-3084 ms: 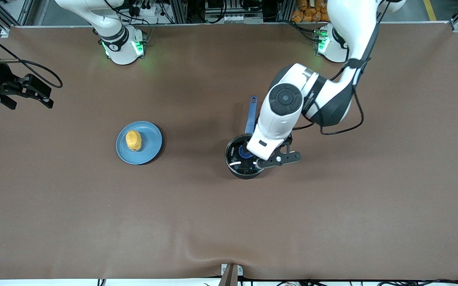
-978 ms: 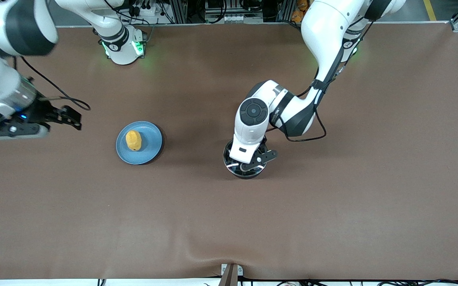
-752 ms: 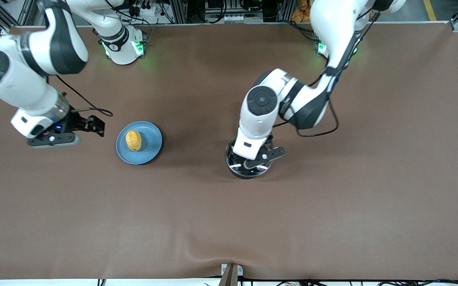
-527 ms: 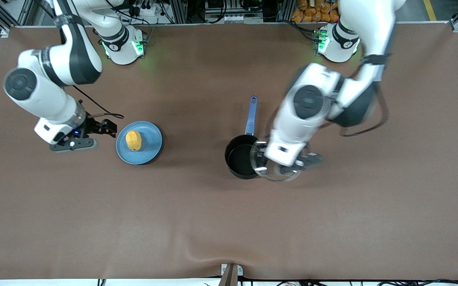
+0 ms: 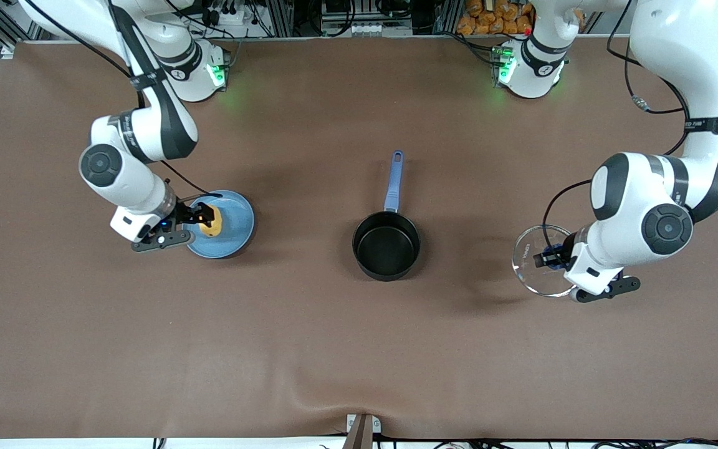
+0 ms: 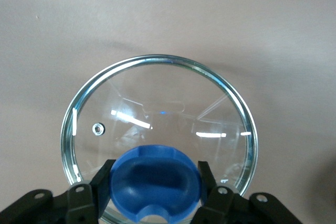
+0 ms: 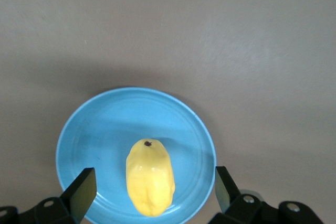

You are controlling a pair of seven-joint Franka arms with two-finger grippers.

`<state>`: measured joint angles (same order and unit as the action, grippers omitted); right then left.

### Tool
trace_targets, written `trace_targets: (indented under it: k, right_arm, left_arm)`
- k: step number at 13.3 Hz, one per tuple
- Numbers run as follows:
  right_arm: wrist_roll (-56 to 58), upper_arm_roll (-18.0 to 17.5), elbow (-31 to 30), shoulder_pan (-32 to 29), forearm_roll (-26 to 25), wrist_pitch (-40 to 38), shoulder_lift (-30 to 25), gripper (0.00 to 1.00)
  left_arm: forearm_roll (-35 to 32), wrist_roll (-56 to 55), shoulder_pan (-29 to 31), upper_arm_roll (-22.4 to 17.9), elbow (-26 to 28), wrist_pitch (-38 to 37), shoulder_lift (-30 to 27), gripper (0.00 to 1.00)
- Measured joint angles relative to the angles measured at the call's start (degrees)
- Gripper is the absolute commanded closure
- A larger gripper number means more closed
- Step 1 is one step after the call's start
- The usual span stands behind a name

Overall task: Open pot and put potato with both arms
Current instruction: 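Lift the lid with the left gripper while the right gripper reaches the potato, then lower the lid with the left gripper while the right gripper grasps the potato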

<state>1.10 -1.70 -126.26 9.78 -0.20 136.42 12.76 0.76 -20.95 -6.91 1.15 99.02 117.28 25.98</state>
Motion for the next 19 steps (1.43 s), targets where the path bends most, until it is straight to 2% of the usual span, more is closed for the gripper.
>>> trace_targets:
  k: [3, 8, 14, 15, 16, 17, 19]
  right_arm:
    - [1.5, 0.0, -1.0, 0.1, 0.0, 0.2, 1.2, 0.00]
    - [3.2, 0.0, -2.7, 0.1, 0.0, 1.6, 2.4, 0.00]
    - [3.2, 0.0, -2.7, 0.8, 0.0, 4.2, 5.8, 0.00]
    - [3.2, -0.1, -2.8, 0.8, 0.0, 4.2, 6.0, 0.00]
    - [3.2, -0.1, -2.9, 0.8, 0.0, 4.2, 6.1, 0.00]
    - [3.2, -0.1, -3.1, 0.8, 0.0, 4.2, 6.1, 0.00]
    - [3.3, 0.0, -3.5, 0.8, 0.1, 4.2, 6.3, 0.00]
  left_arm:
    - [-0.5, 0.0, -0.1, 0.4, 6.0, 8.0, 1.7, 1.00]
    - [-1.6, 0.0, -0.1, 0.5, 11.9, 19.2, 3.0, 1.00]
    - [-2.6, 0.1, -0.1, 0.5, 14.0, 22.0, 2.7, 1.00]
    - [-2.9, 0.1, -0.1, 0.5, 14.0, 22.0, 2.7, 0.90]
    - [-3.2, 0.1, -0.1, 0.5, 14.0, 22.1, 2.7, 0.33]
    - [-3.4, 0.1, -0.1, 0.5, 14.0, 22.1, 2.7, 0.00]
    - [-3.5, 0.1, 0.0, 0.3, 13.9, 22.1, 2.7, 0.00]
